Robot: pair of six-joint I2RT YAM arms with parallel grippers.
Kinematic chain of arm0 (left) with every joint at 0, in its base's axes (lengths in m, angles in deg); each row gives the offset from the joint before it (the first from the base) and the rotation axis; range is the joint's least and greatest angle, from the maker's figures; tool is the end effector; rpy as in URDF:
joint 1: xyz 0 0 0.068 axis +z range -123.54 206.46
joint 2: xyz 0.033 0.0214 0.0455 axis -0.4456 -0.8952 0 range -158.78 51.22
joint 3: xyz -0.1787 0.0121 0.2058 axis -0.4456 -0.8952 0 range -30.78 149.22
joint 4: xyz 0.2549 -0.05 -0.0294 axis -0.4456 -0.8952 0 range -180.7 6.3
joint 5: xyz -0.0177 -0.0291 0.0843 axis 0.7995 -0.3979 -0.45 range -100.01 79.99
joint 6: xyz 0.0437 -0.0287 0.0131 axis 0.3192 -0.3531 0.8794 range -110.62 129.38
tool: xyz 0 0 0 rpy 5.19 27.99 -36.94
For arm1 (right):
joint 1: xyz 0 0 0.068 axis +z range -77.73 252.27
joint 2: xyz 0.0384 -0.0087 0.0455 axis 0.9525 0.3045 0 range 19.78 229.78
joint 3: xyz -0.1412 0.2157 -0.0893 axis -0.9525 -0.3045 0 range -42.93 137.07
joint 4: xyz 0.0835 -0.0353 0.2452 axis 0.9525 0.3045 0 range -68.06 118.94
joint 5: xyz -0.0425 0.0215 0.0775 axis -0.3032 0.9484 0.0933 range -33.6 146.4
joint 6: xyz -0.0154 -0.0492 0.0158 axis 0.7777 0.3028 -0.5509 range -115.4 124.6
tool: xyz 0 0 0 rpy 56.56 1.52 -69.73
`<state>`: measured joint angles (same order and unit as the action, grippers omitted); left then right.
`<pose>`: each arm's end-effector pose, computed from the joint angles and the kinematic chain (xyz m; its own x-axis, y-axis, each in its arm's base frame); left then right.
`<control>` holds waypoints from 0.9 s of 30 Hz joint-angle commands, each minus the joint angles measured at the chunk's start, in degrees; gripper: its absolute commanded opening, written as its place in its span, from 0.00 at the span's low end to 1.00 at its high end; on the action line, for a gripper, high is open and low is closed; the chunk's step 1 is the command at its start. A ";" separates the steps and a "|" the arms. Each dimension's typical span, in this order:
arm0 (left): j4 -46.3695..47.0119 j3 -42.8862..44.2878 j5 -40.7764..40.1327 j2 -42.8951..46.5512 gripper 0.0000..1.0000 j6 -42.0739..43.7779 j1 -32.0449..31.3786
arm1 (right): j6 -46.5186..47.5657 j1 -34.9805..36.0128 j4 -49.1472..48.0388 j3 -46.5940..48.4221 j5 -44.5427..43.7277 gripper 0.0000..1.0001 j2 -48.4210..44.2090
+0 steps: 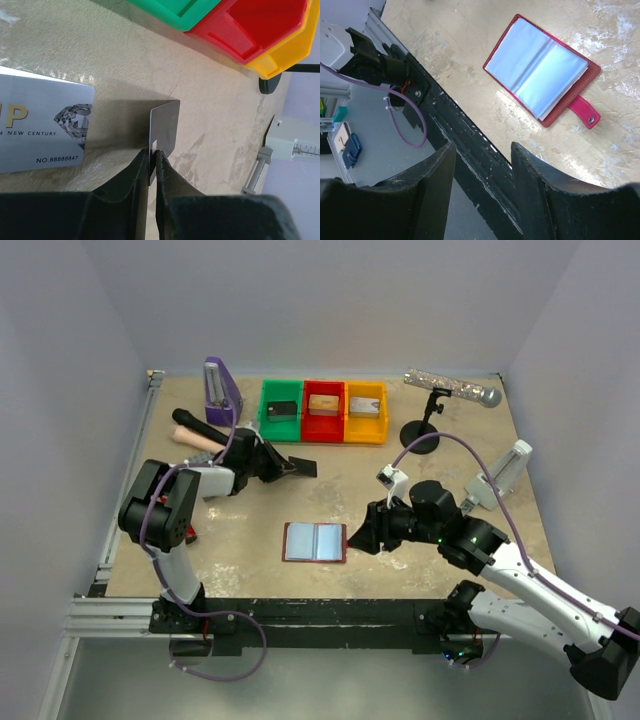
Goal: Take the credit cards out of the card holder
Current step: Place the credit card at the center of the board.
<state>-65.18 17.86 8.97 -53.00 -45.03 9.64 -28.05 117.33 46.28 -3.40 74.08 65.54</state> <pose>0.3399 -0.1150 0.1364 -0.7604 -0.5735 -0.3049 -0.1653 0.6248 -0.7631 0.1187 0.1341 0.2808 -0.7660 -0.0399 -0.6417 -0.5295 0.6052 0.5945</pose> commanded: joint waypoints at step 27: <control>-10.52 2.25 -2.10 12.09 0.39 5.72 3.72 | 0.30 0.29 -0.09 0.11 -2.80 0.55 2.49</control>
<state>-74.75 20.01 8.86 -49.68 -40.99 12.20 -27.98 117.33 46.37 -3.42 73.88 67.88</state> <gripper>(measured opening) 0.385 0.547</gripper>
